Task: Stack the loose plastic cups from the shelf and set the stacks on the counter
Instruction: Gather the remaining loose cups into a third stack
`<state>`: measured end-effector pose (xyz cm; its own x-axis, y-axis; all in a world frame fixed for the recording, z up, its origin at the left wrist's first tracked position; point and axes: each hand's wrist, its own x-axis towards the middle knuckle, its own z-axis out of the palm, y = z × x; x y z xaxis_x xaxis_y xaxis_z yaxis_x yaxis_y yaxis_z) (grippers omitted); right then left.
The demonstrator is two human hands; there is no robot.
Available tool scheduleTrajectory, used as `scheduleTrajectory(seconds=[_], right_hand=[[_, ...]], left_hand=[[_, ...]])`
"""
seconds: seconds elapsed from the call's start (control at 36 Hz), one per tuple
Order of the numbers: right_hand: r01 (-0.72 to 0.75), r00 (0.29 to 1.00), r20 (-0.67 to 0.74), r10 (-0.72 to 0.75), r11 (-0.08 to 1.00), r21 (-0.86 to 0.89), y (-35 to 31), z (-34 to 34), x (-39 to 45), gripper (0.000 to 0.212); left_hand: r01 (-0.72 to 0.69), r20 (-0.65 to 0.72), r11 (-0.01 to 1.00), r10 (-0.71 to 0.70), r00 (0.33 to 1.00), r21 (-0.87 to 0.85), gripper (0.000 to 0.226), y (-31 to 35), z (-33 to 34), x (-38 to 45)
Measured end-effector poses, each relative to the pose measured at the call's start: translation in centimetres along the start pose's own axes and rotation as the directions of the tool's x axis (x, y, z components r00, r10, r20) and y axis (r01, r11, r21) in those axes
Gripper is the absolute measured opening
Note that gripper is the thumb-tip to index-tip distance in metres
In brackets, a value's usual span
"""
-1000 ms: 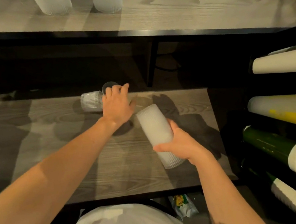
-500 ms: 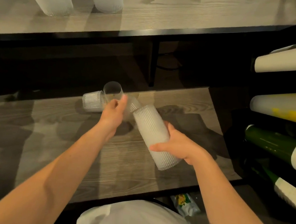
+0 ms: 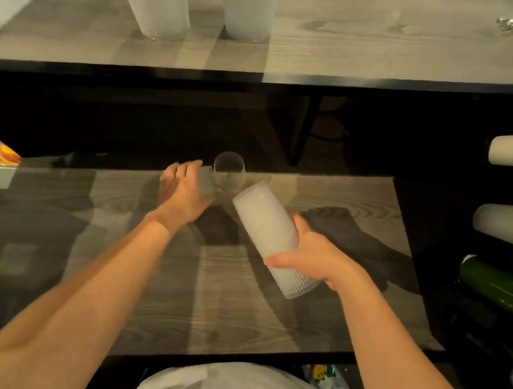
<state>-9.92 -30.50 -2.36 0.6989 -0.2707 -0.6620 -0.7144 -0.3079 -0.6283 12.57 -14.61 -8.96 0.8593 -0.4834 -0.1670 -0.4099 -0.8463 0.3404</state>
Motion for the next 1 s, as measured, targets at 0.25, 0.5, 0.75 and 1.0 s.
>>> scheduleTrajectory(seconds=[0.25, 0.5, 0.75, 1.0], right_hand=[[-0.019, 0.995, 0.098, 0.033, 0.989, -0.146, -0.8, 0.0, 0.0, 0.116], [0.014, 0.986, 0.161, 0.039, 0.948, -0.318, -2.6, 0.4, 1.7, 0.109], [-0.088, 0.996, -0.016, 0.087, 0.996, -0.032, -0.9, -1.1, 2.7, 0.111], [-0.070, 0.997, -0.019, 0.070, 0.998, -0.005, -0.7, -1.1, 2.1, 0.108]], left_hand=[[-0.093, 0.349, 0.924, 0.232, 0.908, -0.372, 0.063, -3.8, -4.5, -0.8], [0.018, 0.479, 0.717, 0.446, 0.756, -0.696, 0.031, 1.7, -3.4, -4.0], [-0.183, 0.227, 0.983, 0.176, 0.958, 0.009, 0.049, 2.8, 0.9, 3.0], [0.215, 0.241, 0.480, -0.008, 0.971, -0.850, 0.020, 1.4, -0.4, 0.9]])
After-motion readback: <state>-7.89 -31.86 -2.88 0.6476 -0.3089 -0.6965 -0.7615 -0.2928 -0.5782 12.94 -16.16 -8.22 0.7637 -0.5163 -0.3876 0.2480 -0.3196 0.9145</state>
